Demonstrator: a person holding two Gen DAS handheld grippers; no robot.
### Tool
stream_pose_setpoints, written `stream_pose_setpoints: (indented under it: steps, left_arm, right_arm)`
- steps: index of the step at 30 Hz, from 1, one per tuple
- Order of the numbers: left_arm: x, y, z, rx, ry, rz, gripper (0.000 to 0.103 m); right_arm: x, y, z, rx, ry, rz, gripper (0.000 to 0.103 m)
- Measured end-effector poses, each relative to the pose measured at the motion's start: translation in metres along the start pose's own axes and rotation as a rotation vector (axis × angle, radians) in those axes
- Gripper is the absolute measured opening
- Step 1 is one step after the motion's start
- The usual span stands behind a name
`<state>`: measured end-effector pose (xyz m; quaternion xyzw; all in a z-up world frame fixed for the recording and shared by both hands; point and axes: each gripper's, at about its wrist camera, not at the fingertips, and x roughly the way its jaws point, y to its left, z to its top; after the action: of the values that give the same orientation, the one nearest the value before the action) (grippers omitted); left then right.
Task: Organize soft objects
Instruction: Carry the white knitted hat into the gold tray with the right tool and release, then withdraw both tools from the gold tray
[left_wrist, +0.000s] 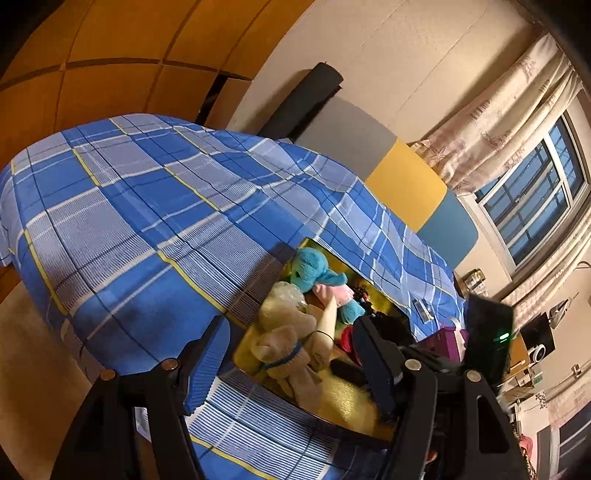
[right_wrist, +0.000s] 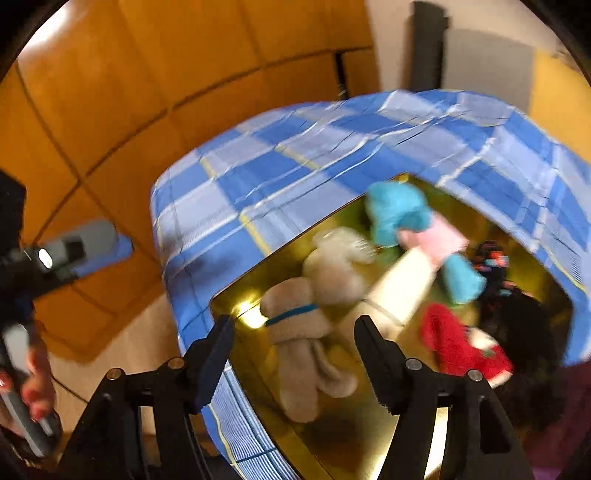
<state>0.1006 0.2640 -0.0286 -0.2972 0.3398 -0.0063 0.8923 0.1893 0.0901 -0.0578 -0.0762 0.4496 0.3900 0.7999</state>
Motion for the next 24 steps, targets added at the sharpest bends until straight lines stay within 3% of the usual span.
stream_pose_setpoints:
  steps: [8,18,24]
  left_arm:
    - [0.013,-0.024,-0.013,0.041,0.043,-0.028,0.070]
    - [0.027,-0.049,-0.034,0.087,0.116,-0.054,0.070]
    - [0.034,-0.073,-0.047,0.128,0.153,-0.096,0.070]
  right_arm:
    - [-0.060,-0.012,-0.004,0.113,-0.137,-0.114,0.072]
    - [-0.098,-0.018,-0.029,0.146,-0.167,-0.207,0.072]
    - [-0.137,-0.039,-0.046,0.198,-0.237,-0.264,0.072]
